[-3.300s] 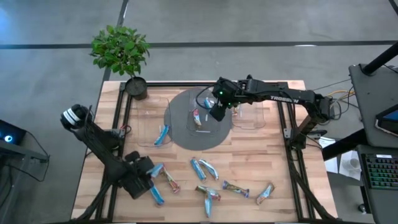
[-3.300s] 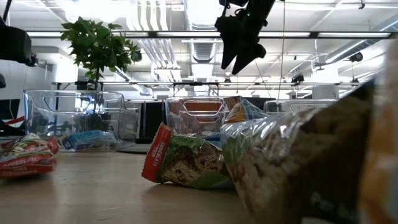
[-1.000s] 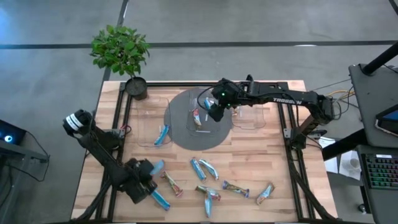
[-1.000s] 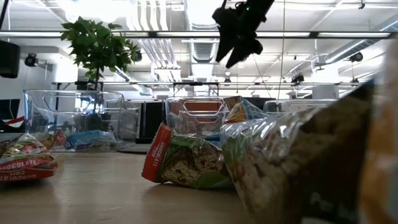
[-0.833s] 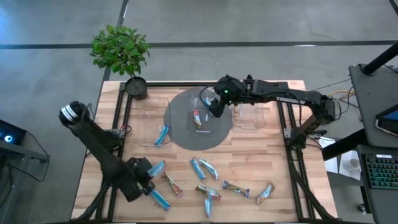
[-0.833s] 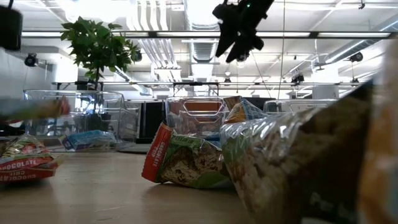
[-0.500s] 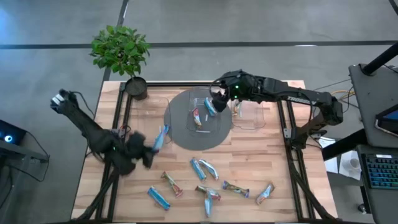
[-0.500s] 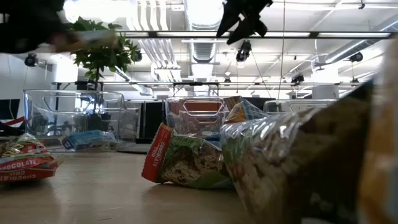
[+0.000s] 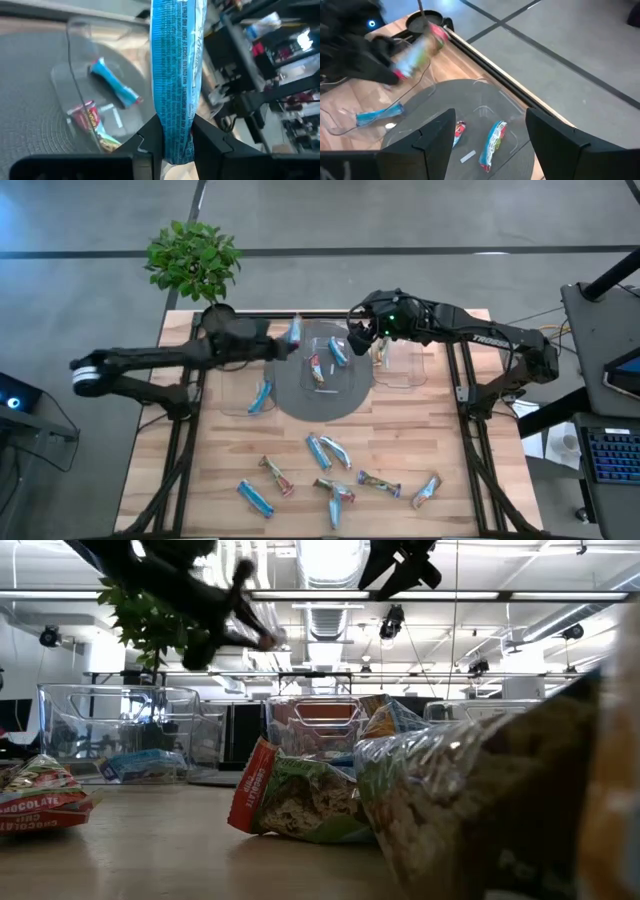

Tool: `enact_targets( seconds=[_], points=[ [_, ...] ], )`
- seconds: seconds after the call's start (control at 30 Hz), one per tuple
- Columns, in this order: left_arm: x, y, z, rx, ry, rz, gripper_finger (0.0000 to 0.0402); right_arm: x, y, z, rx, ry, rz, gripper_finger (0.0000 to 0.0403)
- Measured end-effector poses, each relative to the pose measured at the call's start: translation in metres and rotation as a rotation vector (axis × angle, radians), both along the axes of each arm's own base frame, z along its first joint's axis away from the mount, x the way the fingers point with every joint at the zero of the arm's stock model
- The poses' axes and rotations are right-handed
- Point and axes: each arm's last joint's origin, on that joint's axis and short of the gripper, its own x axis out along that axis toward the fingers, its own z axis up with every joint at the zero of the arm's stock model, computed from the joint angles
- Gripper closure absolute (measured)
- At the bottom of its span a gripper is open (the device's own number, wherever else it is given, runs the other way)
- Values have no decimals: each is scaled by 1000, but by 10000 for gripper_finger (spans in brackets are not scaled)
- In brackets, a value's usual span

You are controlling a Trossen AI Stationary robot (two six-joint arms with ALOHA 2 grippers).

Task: Pick and place Granola Bars by type
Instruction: Put the red granola bar into the middle transparent bin, then put the right green granola bar into the left transparent bin

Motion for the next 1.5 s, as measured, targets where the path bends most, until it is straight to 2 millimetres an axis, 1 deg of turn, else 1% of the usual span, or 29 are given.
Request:
enact_targets(
  seconds=[0.07, 0.13, 0.3, 0.4, 0.47, 0.53, 0.6, 0.7, 0.8, 0.9, 1.0, 1.03, 1.13, 1.27, 1.37, 1.5],
  points=[
    [12, 7, -12, -29, 29, -44, 335, -4, 0, 1, -10, 12, -14, 172],
    [26, 9, -20, -34, 70, -72, 335, -6, 0, 1, -21, 22, -32, 172],
    [62, 20, -31, -32, 131, -89, 328, -9, 0, 0, -39, 46, -61, 172],
    [84, 29, -32, -12, 148, -128, 304, -10, 0, -2, -42, 52, -70, 172],
    [95, 32, -29, 3, 165, -168, 282, -10, 0, -4, -39, 57, -73, 172],
    [101, 33, -24, 18, 222, -195, 259, -11, 0, -6, -38, 63, -73, 172],
    [102, 34, -15, 44, 288, -217, 238, -12, 1, -9, -35, 74, -72, 172],
    [94, 32, 4, 92, 430, -240, 216, -16, 2, -14, -27, 100, -73, 172],
    [80, 24, 27, 203, 554, -300, 210, -21, 3, -19, -7, 146, -59, 172],
    [63, 10, 53, 304, 557, -372, 209, -27, 7, -27, 37, 216, 23, 172],
    [43, -5, 71, 337, 525, -397, 209, -31, 12, -43, 123, 266, 176, 172],
    [37, -11, 74, 333, 514, -399, 209, -31, 14, -50, 158, 279, 222, 172],
    [17, -29, 80, 306, 478, -410, 209, -32, 21, -74, 250, 329, 316, 172],
    [-7, -56, 77, 233, 423, -426, 209, -34, 37, -102, 290, 415, 391, 172],
    [-21, -73, 69, 167, 402, -416, 209, -33, 50, -113, 300, 430, 435, 172],
    [-35, -93, 57, 117, 371, -389, 209, -34, 69, -119, 356, 442, 468, 172]
  ],
)
